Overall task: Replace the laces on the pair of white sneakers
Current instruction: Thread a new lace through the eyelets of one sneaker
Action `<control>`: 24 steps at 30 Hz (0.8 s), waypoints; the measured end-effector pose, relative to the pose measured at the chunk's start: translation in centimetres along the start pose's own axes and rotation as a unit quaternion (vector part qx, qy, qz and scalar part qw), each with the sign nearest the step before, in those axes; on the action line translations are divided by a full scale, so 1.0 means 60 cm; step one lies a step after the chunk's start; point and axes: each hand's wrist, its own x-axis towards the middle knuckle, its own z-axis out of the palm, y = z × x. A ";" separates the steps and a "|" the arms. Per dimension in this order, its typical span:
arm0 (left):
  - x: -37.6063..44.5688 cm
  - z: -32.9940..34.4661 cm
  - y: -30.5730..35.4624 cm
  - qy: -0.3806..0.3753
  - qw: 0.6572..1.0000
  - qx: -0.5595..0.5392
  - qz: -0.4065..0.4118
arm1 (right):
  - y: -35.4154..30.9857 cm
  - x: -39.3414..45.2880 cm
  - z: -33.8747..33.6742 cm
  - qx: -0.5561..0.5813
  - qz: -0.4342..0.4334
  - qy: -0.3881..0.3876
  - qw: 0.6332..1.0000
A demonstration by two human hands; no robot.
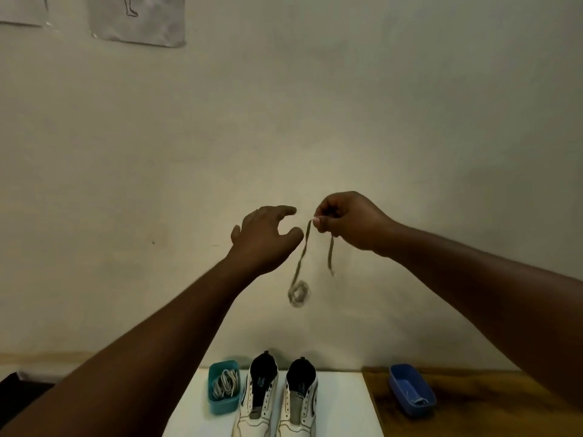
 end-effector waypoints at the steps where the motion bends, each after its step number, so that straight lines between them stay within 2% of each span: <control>1: 0.004 -0.001 0.002 -0.023 0.999 -0.035 0.009 | -0.006 0.009 0.000 -0.002 -0.008 0.002 1.000; 4: 0.007 0.000 0.012 -0.118 0.972 -0.201 -0.007 | -0.020 0.030 -0.003 -0.009 -0.021 0.007 1.000; 7: 0.010 0.003 0.010 -0.152 0.949 -0.276 -0.026 | -0.025 0.046 -0.017 -0.039 -0.025 0.028 0.999; 9: 0.010 0.008 0.004 -0.156 0.948 -0.276 -0.031 | -0.022 0.056 -0.031 -0.031 -0.021 0.066 0.997; 11: 0.008 0.015 -0.006 -0.171 0.949 -0.262 -0.036 | -0.013 0.069 -0.049 0.029 -0.003 0.138 0.990; 16: 0.011 0.032 -0.041 -0.201 0.954 -0.223 -0.021 | 0.011 0.099 -0.100 0.206 0.037 0.317 0.925; 22: 0.011 0.041 -0.064 -0.170 0.970 -0.166 -0.049 | 0.046 0.107 -0.147 0.214 0.064 0.459 0.860; 24: 0.013 0.040 -0.071 -0.150 0.970 -0.183 -0.056 | 0.056 0.105 -0.155 0.212 0.072 0.447 0.866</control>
